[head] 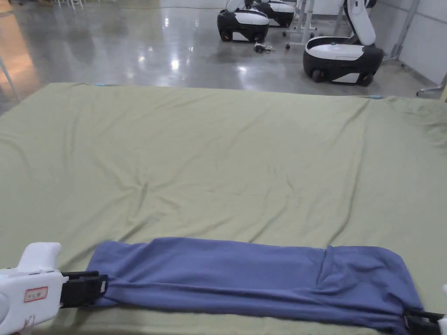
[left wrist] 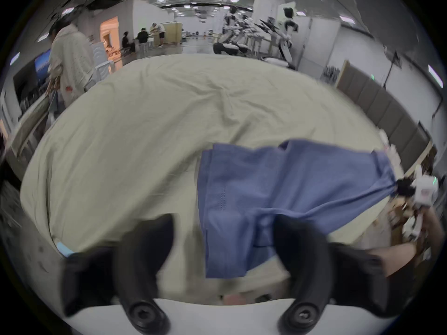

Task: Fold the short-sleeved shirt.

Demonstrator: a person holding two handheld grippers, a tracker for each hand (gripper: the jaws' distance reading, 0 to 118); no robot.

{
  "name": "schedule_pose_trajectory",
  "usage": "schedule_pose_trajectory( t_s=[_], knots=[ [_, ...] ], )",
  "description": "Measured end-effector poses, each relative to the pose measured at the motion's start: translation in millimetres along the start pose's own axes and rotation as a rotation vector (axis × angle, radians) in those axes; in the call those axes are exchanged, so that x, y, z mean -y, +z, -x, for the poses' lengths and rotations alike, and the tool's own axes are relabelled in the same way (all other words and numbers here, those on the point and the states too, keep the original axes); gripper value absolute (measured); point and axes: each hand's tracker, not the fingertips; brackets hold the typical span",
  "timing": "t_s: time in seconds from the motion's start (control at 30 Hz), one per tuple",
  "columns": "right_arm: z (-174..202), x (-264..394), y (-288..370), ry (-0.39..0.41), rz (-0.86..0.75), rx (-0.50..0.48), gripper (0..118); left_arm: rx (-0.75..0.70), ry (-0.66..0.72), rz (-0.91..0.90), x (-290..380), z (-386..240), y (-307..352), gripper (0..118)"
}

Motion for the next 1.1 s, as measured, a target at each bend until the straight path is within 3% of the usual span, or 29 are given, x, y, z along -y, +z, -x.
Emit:
schedule_pose_trajectory(
  t_s=[0.07, 0.13, 0.17, 0.2, 0.23, 0.27, 0.3, 0.37, 0.47, 0.53, 0.6, 0.63, 0.67, 0.7, 0.73, 0.77, 0.97, 1.1],
  knots=[
    [-12, -6, 24, -0.083, -0.08, -0.018, 108, 0.108, 0.067, -0.099, -4, 12, 32, 101],
    [-13, -17, 48, -0.117, -0.141, -0.012, 107, 0.135, 0.111, -0.132, -9, 21, 61, 101],
    [-10, -23, 63, -0.131, -0.169, -0.052, 101, 0.167, 0.142, -0.131, -12, 27, 75, 101],
    [-12, -24, 69, -0.147, -0.209, -0.076, 76, 0.198, 0.171, -0.123, -14, 32, 85, 96],
    [-6, -28, 78, -0.155, -0.247, -0.084, 45, 0.229, 0.185, -0.141, -16, 38, 95, 81],
    [1, -32, 87, -0.145, -0.278, -0.089, 14, 0.257, 0.185, -0.161, -16, 42, 102, 50],
    [8, -34, 94, -0.133, -0.315, -0.098, 2, 0.243, 0.179, -0.164, -16, 44, 106, 7],
    [22, -41, 105, -0.1, -0.333, -0.184, 1, 0.242, 0.179, -0.164, -16, 53, 104, 0],
    [44, -50, 109, -0.079, -0.335, -0.195, 1, 0.325, 0.165, -0.099, -18, 69, 84, 0],
    [56, -55, 110, -0.071, -0.332, -0.206, 1, 0.402, 0.24, -0.055, -21, 85, 60, 0],
    [92, -68, 126, -0.065, -0.328, -0.22, 1, 0.55, 0.375, -0.008, -21, 106, 28, 0],
    [99, -69, 128, -0.062, -0.325, -0.225, 1, 0.611, 0.424, 0.048, -23, 116, 10, 9],
    [105, -71, 129, -0.061, -0.318, -0.232, 1, 0.641, 0.456, 0.096, -22, 124, -8, 38],
    [111, -72, 130, -0.058, -0.308, -0.238, 1, 0.653, 0.462, 0.145, -22, 129, -24, 87],
    [112, -71, 131, -0.051, -0.302, -0.233, 1, 0.642, 0.444, 0.186, -21, 131, -37, 111],
    [115, -71, 131, -0.038, -0.297, -0.224, 1, 0.663, 0.426, 0.207, -19, 130, -48, 118],
    [129, -74, 127, -0.033, -0.272, -0.23, 1, 0.819, 0.448, 0.207, -22, 129, -93, 118],
    [144, -78, 119, -0.023, -0.26, -0.224, 1, 0.829, 0.432, 0.214, -34, 111, -113, 118]
  ],
)
